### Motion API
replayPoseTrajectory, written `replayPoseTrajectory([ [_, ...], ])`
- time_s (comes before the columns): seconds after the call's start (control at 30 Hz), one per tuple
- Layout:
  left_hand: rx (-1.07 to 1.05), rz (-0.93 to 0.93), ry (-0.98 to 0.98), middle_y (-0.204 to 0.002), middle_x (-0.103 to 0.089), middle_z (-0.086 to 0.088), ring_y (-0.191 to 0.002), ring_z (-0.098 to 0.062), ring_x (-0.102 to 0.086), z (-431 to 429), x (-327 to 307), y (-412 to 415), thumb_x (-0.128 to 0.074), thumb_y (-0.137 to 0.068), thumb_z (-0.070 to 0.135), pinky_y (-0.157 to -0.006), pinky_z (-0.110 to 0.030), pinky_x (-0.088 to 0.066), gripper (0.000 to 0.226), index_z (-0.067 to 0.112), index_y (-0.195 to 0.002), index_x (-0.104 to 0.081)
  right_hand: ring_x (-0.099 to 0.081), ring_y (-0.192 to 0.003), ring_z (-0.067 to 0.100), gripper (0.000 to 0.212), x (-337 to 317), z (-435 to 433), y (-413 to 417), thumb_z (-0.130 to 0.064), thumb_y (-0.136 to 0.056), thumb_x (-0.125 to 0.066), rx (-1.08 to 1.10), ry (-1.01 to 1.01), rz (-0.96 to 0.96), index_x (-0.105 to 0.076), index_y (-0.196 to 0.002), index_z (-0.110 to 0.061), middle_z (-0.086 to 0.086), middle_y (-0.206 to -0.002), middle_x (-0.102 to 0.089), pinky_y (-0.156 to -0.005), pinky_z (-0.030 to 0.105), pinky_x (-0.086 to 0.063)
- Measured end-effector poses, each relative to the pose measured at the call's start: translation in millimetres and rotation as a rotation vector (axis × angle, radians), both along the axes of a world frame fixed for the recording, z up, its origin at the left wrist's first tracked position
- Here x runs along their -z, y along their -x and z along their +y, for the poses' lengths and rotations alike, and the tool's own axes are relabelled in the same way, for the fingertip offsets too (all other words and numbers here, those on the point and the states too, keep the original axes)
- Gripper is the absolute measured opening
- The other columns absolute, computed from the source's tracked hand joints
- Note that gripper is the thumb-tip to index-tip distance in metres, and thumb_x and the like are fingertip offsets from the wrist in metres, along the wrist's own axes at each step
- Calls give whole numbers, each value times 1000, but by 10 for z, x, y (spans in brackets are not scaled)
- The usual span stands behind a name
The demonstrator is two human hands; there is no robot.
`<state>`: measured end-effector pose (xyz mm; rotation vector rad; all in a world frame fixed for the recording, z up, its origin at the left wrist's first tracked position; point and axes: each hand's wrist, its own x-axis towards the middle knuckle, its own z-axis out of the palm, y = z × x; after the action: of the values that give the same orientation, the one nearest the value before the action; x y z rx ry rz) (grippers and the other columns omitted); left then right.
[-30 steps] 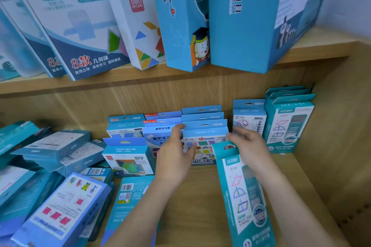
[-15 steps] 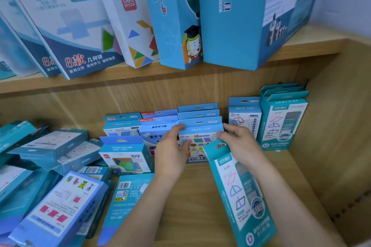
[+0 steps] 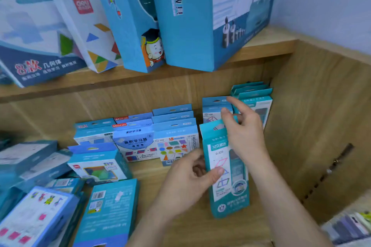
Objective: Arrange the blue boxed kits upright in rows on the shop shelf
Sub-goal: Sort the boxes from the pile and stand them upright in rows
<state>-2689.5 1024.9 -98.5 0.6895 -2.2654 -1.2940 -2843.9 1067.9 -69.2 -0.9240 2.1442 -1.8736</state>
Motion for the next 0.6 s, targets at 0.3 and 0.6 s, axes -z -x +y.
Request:
replayPoseTrajectory([
  [0.3, -108, -35, 240, -92, -72, 4, -81, -15, -68, 66, 106, 878, -61, -89, 36, -69, -36, -54, 24, 21, -108, -55, -50, -111, 23, 54, -46, 487, 275, -21, -90, -54, 339, -112, 463, -41, -142, -18, 9, -120, -47, -93, 33, -40],
  [0.6, -202, -55, 277, -108, -68, 0, -87, -21, -66, 60, 67, 1274, -65, -85, 40, -72, -34, -52, 49, 21, -126, -46, -46, -124, 19, 51, 158, 653, 314, -9, -87, -58, 160, -134, 465, -48, -136, -15, 4, -131, -48, -98, 35, -47],
])
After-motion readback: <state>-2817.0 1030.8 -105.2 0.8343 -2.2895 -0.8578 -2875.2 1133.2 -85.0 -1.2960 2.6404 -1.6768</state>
